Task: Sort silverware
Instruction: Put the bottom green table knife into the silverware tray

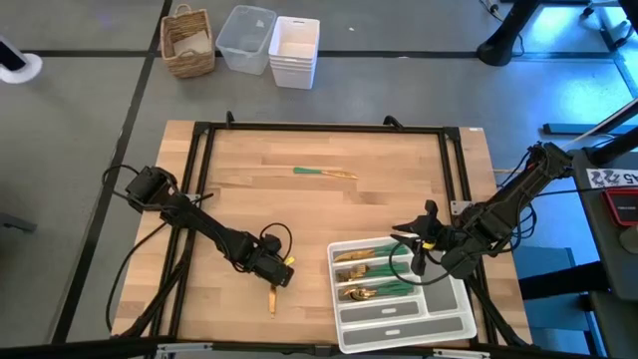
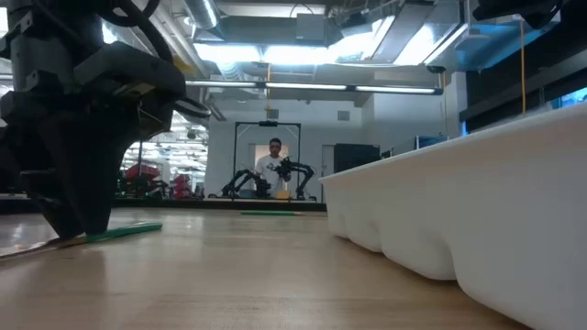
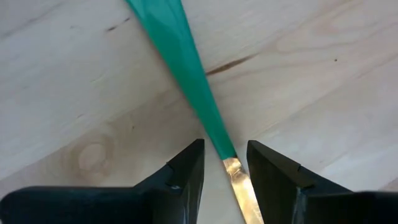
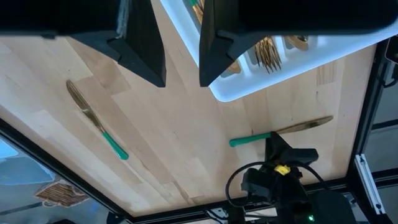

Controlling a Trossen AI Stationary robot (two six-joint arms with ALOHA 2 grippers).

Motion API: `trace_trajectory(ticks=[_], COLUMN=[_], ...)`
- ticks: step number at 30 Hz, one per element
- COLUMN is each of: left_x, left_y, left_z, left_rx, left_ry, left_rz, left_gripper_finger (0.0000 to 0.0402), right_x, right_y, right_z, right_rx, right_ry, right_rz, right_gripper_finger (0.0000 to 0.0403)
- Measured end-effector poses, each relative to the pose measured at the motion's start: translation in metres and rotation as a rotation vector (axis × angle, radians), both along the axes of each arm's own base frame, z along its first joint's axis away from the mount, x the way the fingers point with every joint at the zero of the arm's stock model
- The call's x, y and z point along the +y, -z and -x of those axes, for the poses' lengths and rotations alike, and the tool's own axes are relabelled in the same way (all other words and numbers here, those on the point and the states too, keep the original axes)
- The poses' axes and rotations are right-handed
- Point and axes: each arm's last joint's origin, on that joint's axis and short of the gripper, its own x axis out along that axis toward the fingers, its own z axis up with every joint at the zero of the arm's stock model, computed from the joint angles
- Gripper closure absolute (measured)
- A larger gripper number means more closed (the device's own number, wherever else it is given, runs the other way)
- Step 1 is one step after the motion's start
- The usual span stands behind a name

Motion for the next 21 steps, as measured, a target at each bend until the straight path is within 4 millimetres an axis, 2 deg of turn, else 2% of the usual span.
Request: trace_trajectory(ticks=[5,16,21], left_x=[0.003,0.012,0.016], left_y=[0.001,-0.006,-0.007], left_z=[0.003,0.008,0.011], left_rx=[0.064,0.248,0.301], left_ry=[-0.030,0.061,0.127], left_rz=[0.025,0.000,-0.014], left_gripper_finger=[0.0290,0.0362,0.0376], right_x=[0.000,0.000,0.000], right_y=[0.000,0.000,0.000], right_z=[0.000,0.000,0.000], right_rx=[0.000,0.001,0.001], right_ry=[-0.001,-0.001,-0.001], right_rz=[0.000,0.000,0.000], right_gripper_finger=[0.0304,0.0304,0.0304])
